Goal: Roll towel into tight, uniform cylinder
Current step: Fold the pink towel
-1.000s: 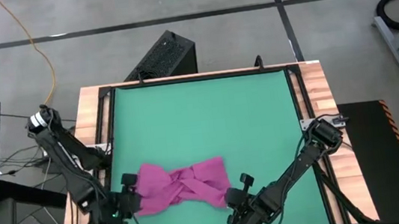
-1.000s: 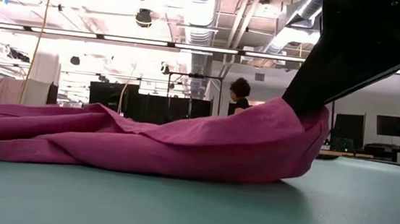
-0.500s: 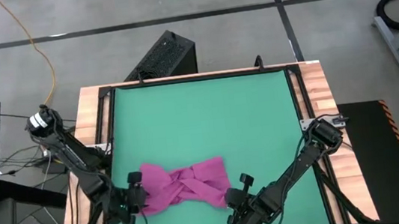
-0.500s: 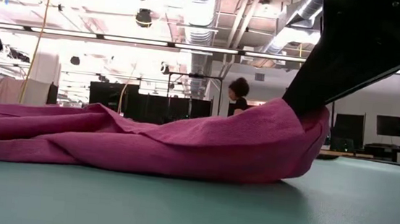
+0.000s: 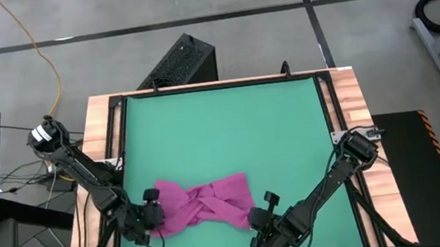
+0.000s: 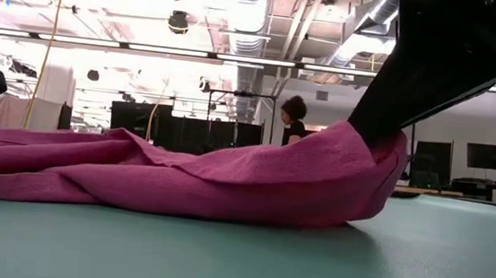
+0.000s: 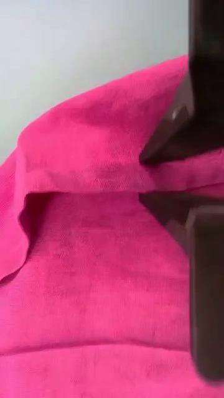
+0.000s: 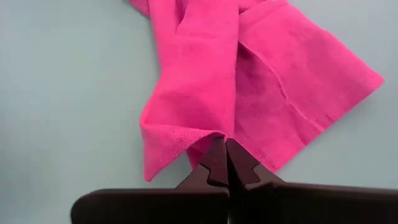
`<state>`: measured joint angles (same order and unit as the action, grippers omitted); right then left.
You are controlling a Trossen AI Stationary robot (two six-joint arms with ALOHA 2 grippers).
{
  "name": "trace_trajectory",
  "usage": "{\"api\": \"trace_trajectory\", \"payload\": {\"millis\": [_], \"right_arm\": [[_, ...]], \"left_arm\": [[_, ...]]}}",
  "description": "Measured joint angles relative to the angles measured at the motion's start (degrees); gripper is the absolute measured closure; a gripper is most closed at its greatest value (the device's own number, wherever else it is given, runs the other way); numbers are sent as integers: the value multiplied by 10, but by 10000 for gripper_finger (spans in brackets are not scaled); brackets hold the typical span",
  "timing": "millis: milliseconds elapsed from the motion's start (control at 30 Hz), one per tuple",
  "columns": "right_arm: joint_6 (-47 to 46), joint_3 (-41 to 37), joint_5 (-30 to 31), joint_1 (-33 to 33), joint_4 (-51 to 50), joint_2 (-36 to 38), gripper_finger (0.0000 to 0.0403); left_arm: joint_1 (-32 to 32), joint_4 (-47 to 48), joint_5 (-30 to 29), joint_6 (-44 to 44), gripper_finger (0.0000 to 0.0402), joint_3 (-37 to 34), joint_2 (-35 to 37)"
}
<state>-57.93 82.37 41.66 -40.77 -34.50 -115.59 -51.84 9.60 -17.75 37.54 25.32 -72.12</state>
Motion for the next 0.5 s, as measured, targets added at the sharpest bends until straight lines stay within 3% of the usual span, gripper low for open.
{"api": "trace_trajectory", "payload": {"millis": [67,267,500], "right_arm": [[0,2,44,0,8,1,401],[53,67,165,7,-28,11,401],[75,168,241,29,-148,17,401]], "left_arm": [[2,13,5,-1,388,8,3],[3,195,5,24,400,111,26],[-13,444,-94,10,401,299,30]]}}
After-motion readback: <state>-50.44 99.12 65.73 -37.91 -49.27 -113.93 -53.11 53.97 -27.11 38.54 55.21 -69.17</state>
